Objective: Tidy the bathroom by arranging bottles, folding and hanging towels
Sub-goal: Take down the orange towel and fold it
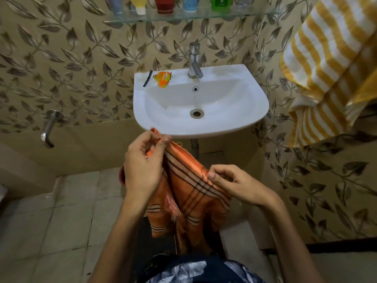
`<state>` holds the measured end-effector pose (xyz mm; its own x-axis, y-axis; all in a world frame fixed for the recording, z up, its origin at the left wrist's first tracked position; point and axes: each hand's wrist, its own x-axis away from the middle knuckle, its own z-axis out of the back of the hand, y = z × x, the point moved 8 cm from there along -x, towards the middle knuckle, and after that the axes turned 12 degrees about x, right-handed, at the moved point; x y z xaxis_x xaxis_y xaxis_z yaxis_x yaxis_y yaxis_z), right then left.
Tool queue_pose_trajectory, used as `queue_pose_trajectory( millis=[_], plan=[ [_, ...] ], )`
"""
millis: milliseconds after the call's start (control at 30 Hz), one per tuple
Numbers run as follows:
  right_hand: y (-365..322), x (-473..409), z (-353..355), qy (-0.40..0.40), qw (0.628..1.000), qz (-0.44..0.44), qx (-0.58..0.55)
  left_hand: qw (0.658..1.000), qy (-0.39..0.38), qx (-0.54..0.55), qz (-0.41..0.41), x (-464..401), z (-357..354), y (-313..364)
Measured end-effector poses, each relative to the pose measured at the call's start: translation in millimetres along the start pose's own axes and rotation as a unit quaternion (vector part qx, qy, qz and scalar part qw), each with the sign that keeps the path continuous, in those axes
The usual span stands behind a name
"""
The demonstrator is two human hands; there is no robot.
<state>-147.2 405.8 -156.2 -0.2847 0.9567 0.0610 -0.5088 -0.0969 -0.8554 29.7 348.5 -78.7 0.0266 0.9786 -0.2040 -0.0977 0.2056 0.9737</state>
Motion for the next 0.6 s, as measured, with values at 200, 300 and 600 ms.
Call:
queue_pose_trajectory(
  millis=[200,300,600],
  plan=[
    [-4.5,-0.9,-0.4,0.042,0.996,0.011,0.074,0.953,-0.282,-0.080,0.076,18.9,-37.2,-29.4],
    [-16.7,-6.9,1.0,0.061,0.995,0.030,0.075,0.908,-0.378,-0.170,0.053,37.1,-59.8,-37.4],
    [-17.5,-5.6,14.1,0.030,0.999,0.031,0.001,0.948,-0.282,-0.142,-0.048,10.5,-49.9,-7.5]
  ],
)
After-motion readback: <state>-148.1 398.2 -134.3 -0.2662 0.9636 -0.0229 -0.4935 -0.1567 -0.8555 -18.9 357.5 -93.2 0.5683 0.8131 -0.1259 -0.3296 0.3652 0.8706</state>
